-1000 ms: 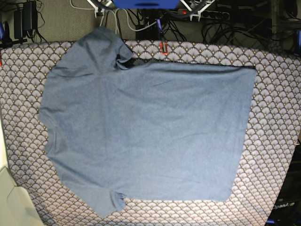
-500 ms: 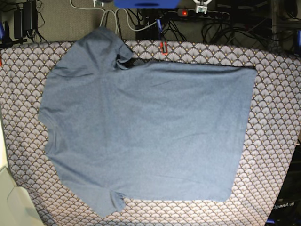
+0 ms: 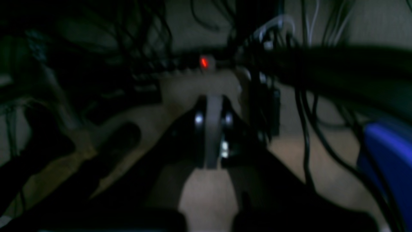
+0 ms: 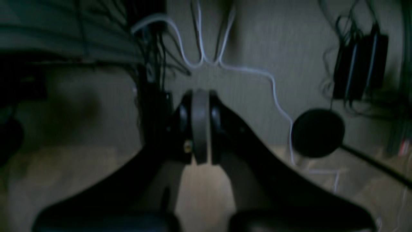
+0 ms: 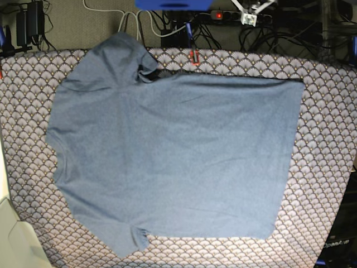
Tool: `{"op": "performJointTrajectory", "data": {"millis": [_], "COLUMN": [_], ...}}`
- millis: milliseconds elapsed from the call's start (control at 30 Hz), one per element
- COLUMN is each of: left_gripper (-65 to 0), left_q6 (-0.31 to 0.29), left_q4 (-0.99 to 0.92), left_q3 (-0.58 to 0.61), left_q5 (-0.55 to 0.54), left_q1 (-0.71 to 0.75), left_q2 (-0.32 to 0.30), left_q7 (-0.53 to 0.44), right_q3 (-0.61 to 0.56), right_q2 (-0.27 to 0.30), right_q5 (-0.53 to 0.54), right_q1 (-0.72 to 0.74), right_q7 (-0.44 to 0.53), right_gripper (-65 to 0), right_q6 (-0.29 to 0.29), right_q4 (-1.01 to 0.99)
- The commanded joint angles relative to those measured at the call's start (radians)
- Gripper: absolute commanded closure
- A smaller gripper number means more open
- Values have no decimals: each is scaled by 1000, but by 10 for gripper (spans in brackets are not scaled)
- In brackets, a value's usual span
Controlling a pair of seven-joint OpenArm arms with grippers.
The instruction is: Fold the T-shirt properly
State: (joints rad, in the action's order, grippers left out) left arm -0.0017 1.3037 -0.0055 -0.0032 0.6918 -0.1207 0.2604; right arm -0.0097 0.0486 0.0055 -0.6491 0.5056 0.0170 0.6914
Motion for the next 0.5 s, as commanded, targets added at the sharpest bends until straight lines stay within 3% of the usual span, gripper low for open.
{"op": "performJointTrajectory", "data": {"millis": [0,467], "left_gripper": [-3,-3], "left_q6": [-2,-1], "left_q4": [35,391], "left_q3": [-1,-3], "left_q5": [2,2], "left_q1": [27,220], "left_q2": [-4,-27], "left_q7": [-5,-48], "right_q3": [1,6], "right_q2": [7,50], "right_q5": [3,3], "right_q1": [-45,-426], "right_q7": [24,-3], "right_gripper": [0,0], "right_q6": [-9,-9], "right_q4": [50,841]}}
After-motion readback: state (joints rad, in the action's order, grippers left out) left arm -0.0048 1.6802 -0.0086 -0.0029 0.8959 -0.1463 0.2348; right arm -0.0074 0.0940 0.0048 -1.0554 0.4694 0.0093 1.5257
